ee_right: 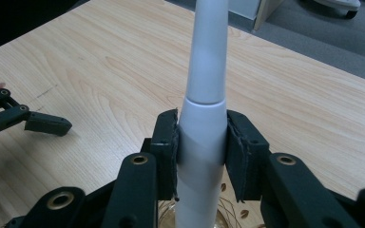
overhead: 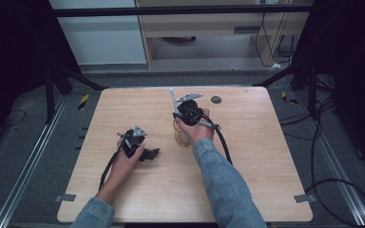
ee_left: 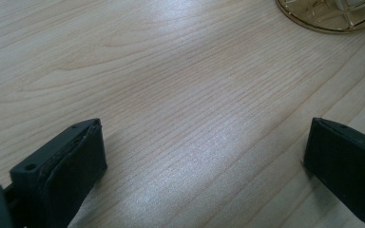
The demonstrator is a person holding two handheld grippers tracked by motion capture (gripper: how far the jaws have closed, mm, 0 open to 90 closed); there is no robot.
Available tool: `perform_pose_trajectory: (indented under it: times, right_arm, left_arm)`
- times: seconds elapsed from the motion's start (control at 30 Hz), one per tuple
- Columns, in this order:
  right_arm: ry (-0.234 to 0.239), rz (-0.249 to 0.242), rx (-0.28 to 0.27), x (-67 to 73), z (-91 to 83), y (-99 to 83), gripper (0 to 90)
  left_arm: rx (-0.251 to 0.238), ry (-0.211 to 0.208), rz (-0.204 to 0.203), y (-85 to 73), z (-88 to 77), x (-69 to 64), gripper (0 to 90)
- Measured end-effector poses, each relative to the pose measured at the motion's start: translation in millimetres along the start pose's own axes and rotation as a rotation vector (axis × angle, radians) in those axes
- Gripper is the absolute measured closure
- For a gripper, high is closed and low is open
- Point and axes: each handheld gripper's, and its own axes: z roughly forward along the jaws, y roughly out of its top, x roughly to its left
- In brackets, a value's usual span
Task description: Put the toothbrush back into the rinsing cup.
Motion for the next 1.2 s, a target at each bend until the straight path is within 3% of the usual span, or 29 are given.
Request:
perform_pose_trajectory:
  times: [0.53, 1.2]
  right_arm:
    - [0.009, 0.006, 0.001, -0.1, 0.5, 1.6, 63.0]
    - [-0.010, -0.007, -0.035, 3.0, -16.5, 3.8, 52.0]
  left_arm:
    - [0.000, 0.000, 0.000, 0.0, 0.0, 0.0, 0.0]
    - [-0.003, 0.000, -0.003, 0.0, 0.2, -0.2, 0.0]
